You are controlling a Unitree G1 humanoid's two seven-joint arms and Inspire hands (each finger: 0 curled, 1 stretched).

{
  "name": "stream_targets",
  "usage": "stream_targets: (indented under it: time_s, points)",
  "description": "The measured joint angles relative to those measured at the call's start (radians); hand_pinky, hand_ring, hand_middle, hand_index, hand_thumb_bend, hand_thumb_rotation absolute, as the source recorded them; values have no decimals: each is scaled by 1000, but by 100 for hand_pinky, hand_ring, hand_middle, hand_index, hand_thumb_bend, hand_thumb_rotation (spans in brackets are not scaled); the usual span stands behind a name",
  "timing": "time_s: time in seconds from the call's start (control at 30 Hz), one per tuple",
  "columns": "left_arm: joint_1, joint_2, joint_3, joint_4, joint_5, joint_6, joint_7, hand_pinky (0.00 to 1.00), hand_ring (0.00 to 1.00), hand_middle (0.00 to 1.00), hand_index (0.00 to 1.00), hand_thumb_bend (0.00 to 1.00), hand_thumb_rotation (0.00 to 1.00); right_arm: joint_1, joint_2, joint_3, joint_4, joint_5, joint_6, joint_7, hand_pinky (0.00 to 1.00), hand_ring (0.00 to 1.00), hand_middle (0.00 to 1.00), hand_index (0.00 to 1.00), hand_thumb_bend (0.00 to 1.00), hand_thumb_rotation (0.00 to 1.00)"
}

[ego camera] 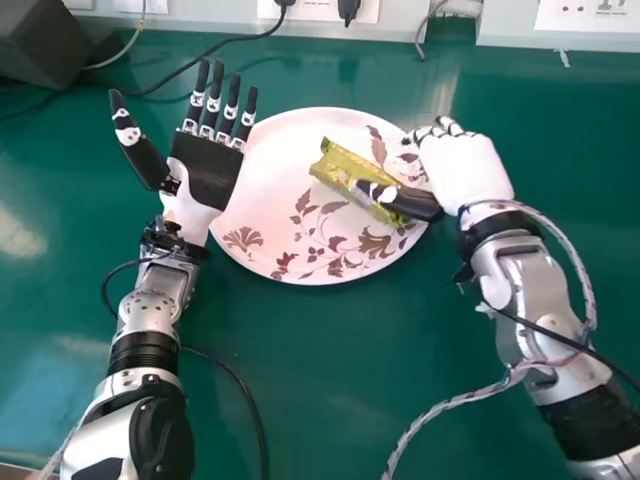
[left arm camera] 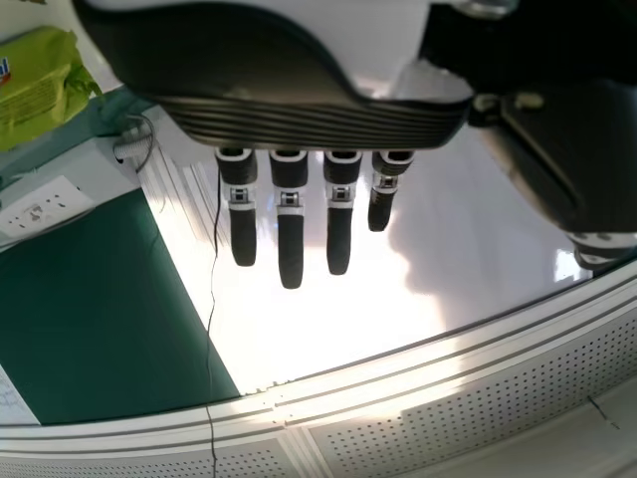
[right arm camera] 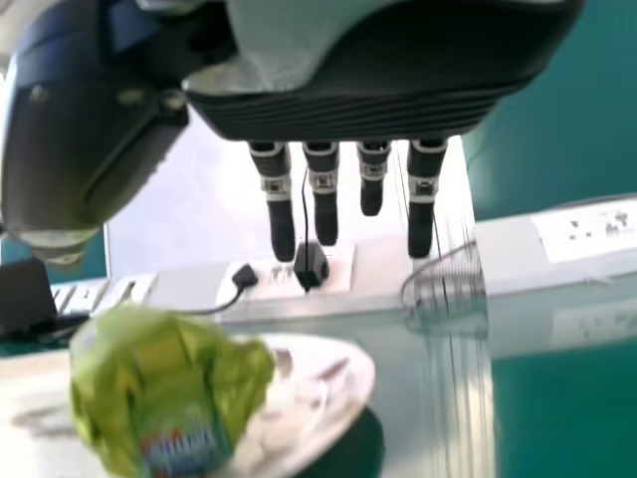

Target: Pick up biscuit and place it in the plate

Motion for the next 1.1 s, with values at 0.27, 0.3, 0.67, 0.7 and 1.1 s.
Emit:
stream_targets:
  time_s: [0.27,0.3,0.67,0.7,1.1]
  points:
    - [-31,11,-2,65,20,-38,-19,80,79,87,100,94,40,24,-2,-22,-86,-14,34,19,77,92,94,87,95,41]
    - [-31,11,-2,66,20,-39,-19,81,80,87,100,94,40,24,-2,-22,-88,-14,35,20,77,92,94,87,96,41]
    - [-53,22,-2,121,30,-61,-31,81,81,88,100,95,42,75,5,-59,-243,-63,98,107,78,92,95,87,96,41]
    - [-58,26,-2,133,31,-61,-37,80,80,88,100,95,41,86,7,-67,-263,-68,101,108,78,92,95,87,96,41]
    - [-83,38,-4,192,77,-97,-37,78,81,86,100,94,40,169,35,-141,-438,-76,103,148,80,90,93,84,98,42]
